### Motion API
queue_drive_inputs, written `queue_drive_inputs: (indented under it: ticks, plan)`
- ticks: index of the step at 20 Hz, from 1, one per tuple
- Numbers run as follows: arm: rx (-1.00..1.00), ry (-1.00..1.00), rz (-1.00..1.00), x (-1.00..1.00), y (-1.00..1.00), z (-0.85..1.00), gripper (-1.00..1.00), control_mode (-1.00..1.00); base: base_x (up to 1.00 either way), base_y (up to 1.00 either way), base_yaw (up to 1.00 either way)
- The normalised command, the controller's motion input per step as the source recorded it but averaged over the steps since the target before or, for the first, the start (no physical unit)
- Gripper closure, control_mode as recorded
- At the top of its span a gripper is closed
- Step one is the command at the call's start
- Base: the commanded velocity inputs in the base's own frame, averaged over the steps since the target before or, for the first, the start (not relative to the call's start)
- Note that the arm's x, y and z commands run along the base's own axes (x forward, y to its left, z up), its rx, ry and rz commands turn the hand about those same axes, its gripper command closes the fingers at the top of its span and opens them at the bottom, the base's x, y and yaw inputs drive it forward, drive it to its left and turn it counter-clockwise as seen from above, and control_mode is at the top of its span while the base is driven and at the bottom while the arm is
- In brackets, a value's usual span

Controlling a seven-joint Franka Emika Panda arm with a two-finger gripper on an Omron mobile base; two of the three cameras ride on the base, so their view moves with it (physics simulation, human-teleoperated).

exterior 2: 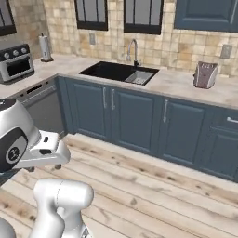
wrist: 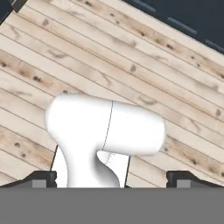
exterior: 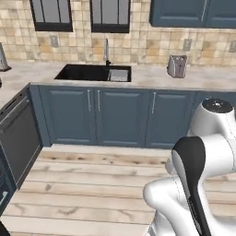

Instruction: Place the broccoli and garlic inside the fridge drawer. Close the drawer after placing the vegetables.

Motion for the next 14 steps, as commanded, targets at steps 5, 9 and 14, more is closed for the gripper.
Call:
queue_drive_inputs:
  ticks: [5,9,14]
  plan:
    - [0.0,0.0,0.0,0.0,0.0,0.0,-1.0,1.0,1.0,0.27,0.52]
    - [0.0,0.0,0.0,0.0,0.0,0.0,-1.0,1.0,0.96,0.25,0.54]
    - [0.0,0.0,0.0,0.0,0.0,0.0,-1.0,1.0,0.93,0.26,0.54]
